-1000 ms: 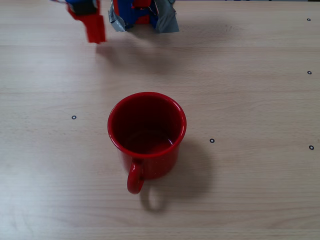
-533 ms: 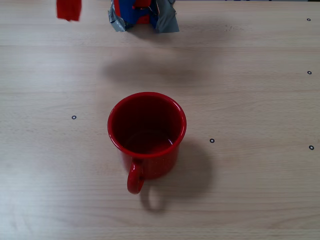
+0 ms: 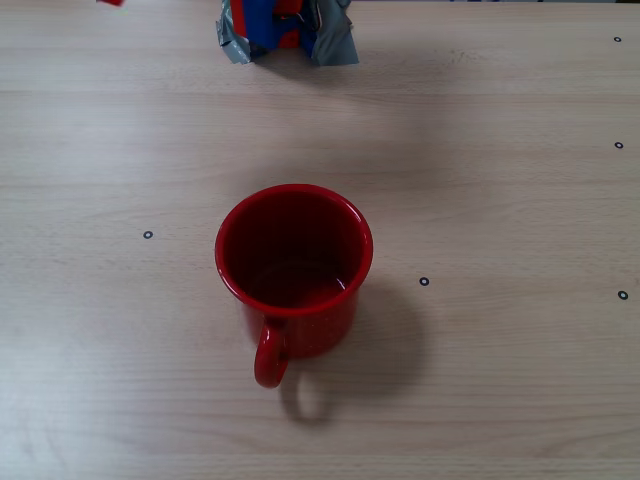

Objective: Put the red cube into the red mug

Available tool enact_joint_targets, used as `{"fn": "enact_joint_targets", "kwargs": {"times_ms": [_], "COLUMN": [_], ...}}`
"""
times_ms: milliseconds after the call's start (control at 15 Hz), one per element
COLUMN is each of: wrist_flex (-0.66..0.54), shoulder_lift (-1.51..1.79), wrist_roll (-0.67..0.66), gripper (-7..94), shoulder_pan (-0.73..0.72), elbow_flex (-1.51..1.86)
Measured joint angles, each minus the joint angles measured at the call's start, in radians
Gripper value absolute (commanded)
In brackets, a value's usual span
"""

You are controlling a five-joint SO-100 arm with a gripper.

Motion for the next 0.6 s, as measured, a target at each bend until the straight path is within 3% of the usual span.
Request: {"fn": "enact_joint_targets", "kwargs": {"times_ms": [267,600], "wrist_flex": [-0.044,-0.051], "shoulder_lift": [-0.095,-0.451], "wrist_roll": [0.241,0.391], "gripper": [0,0], "shoulder_pan": [-0.247,-0.485], "elbow_flex": [-0.058,-0.476]}}
